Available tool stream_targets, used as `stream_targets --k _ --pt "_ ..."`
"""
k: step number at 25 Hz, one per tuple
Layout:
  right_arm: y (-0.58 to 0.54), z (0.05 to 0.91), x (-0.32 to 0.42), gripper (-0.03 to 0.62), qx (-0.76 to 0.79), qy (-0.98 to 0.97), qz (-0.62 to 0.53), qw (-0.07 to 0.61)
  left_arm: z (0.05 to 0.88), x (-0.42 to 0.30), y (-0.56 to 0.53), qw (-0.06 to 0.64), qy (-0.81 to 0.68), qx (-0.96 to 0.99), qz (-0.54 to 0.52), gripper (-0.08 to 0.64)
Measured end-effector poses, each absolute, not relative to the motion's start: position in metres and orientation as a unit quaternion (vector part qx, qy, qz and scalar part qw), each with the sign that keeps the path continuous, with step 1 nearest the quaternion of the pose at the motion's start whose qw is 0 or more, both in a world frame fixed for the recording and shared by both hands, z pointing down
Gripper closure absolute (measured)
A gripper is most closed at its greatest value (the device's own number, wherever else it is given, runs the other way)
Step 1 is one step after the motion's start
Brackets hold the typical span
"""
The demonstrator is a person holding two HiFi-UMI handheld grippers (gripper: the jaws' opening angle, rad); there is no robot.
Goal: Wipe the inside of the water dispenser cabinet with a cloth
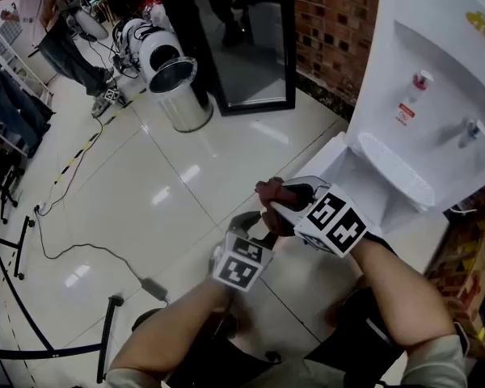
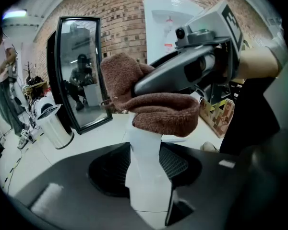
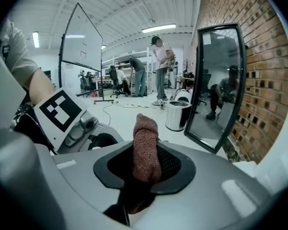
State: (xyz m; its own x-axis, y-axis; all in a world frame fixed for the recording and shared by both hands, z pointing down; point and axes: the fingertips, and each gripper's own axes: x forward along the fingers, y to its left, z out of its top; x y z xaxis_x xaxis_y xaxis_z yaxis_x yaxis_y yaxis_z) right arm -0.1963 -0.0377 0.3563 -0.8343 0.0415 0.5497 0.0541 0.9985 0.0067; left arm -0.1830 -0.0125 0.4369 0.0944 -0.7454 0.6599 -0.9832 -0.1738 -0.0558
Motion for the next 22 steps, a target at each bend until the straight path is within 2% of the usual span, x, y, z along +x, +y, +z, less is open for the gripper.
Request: stream_targets --k 14,22 --pt "-0.184 0.362 -0.153 0.477 0.293 -0.915 0.027 0.276 0.436 -0.184 -0.014 0.208 -0.608 0.710 0.287 0.376" --pt "-0.222 0.363 -0.120 0.477 0.431 -0.861 0.062 0.262 0.430 -0.187 -0.011 0.212 -0.607 0.715 0.276 0.377"
